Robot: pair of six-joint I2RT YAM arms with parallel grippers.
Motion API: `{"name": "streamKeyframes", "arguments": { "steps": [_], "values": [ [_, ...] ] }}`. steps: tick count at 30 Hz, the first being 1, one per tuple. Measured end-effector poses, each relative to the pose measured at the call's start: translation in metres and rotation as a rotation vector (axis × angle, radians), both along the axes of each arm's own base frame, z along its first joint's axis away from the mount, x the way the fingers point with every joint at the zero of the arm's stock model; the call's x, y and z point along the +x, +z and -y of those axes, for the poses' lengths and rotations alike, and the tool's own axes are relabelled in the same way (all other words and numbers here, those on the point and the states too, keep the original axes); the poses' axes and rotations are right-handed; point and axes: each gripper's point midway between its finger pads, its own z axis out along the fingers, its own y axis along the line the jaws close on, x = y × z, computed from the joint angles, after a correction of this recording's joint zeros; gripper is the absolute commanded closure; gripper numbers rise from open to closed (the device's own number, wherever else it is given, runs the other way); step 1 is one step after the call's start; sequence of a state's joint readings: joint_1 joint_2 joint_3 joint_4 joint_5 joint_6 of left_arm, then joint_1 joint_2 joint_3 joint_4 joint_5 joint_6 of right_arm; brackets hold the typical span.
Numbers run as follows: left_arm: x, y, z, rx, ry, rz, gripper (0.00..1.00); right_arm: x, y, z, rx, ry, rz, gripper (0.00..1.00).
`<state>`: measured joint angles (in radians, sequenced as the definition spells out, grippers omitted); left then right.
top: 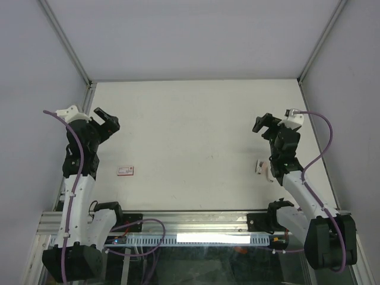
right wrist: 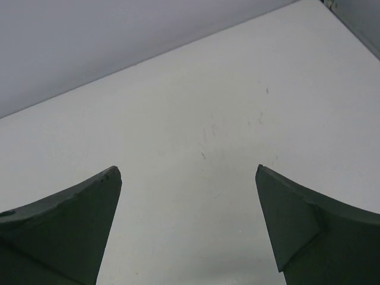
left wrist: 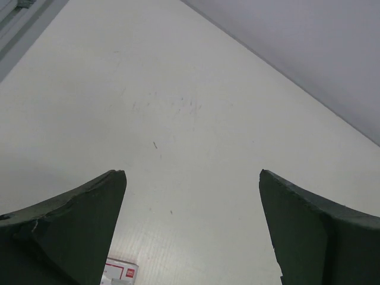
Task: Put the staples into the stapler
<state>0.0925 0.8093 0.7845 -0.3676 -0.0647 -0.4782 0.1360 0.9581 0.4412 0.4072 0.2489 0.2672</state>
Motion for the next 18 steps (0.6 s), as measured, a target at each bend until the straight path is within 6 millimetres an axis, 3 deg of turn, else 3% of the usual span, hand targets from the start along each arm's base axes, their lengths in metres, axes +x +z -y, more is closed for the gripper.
{"name": "streamKeyframes", "arguments": {
  "steps": [3,7,18],
  "values": [
    [0.0,-0.002,-0.015,-0.027,0.03,0.005,0.01,-0.008,-0.009,-0.005,0.033,0.021,-0.047,0.01],
    [-0.001,-0.012,-0.03,-0.081,0.062,-0.012,0.01,-0.015,-0.007,-0.011,0.073,0.045,-0.052,0.0],
    [-0.002,-0.028,-0.018,-0.122,-0.021,-0.052,0.01,-0.024,-0.008,-0.027,0.111,0.134,-0.092,0.01]
  ]
}}
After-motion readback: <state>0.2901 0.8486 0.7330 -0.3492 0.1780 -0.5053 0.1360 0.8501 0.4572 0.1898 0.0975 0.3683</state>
